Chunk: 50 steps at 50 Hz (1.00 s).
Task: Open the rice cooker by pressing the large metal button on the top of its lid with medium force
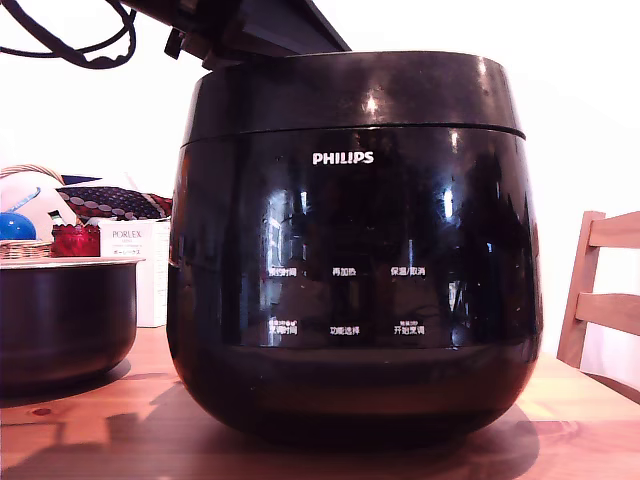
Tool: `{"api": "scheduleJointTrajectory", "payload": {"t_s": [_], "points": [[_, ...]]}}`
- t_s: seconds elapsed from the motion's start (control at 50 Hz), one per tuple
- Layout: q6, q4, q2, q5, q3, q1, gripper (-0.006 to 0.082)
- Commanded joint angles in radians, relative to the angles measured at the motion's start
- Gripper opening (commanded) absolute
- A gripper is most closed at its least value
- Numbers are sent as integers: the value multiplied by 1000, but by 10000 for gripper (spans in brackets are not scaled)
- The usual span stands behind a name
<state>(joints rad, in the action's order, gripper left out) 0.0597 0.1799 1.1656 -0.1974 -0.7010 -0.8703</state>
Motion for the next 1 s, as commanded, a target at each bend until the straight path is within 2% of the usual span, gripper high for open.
{"api": "scheduleJointTrajectory", "payload": {"t_s": [0.0, 0.36, 0.68, 0.98], "points": [[10, -32, 21, 11, 18, -3, -23], [55, -103, 72, 29, 18, -47, -23], [54, -188, 86, 80, 18, -48, -23], [53, -20, 68, 42, 18, -48, -24]]}}
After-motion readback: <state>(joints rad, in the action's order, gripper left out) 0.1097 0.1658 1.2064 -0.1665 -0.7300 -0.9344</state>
